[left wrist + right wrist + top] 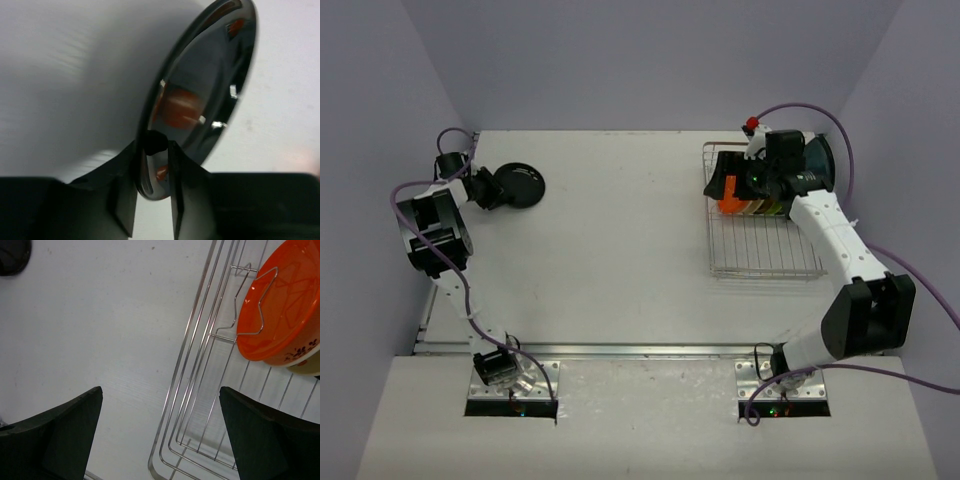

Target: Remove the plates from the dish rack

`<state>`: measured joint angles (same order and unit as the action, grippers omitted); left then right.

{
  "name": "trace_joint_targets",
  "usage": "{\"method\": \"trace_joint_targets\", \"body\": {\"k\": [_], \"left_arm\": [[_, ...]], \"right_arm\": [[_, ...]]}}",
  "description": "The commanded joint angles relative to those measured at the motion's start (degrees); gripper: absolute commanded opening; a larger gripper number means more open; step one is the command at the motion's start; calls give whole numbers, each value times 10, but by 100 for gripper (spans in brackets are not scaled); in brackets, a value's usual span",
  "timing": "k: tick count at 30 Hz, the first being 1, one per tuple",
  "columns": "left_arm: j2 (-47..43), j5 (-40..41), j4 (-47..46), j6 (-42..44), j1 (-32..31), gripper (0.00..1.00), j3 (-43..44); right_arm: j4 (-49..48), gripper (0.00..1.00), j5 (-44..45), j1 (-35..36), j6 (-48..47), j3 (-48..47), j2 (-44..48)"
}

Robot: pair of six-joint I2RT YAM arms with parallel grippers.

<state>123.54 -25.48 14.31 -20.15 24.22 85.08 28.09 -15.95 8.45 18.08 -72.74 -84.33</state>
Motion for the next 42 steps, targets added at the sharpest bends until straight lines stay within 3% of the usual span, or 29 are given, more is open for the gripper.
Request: {"method": "trace_joint_targets", "body": {"k": [1,5,10,19,22,23,28,34,42], "left_arm": [[16,131,25,49,4,31,1],[15,163,35,58,4,42,1],[14,191,48,69,4,44,3],[-52,209,51,108,-3,49,-24],[-120,205,25,116,-14,49,-64],[-156,208,17,120,-21,49,-83],[-284,252,-9,150,-93,49,-139],[-388,271,-15,152,-133,50,-170],[-446,274,-5,161,-143,51,-173]], "right_arm": [[-1,99,34,-5,-9,-3,-5],[3,99,29,-6,-9,-9,-7],[3,99,38,-6,-14,-12,-9],[-4,97,157,-6,-56,-46,-34],[-25,86,201,-7,-80,-52,-48],[-31,78,211,-7,-87,-54,-54],[-39,58,235,-8,-88,-87,-101],[-50,49,272,-7,-88,-119,-160],[-54,43,313,-7,-104,-156,-225]]}}
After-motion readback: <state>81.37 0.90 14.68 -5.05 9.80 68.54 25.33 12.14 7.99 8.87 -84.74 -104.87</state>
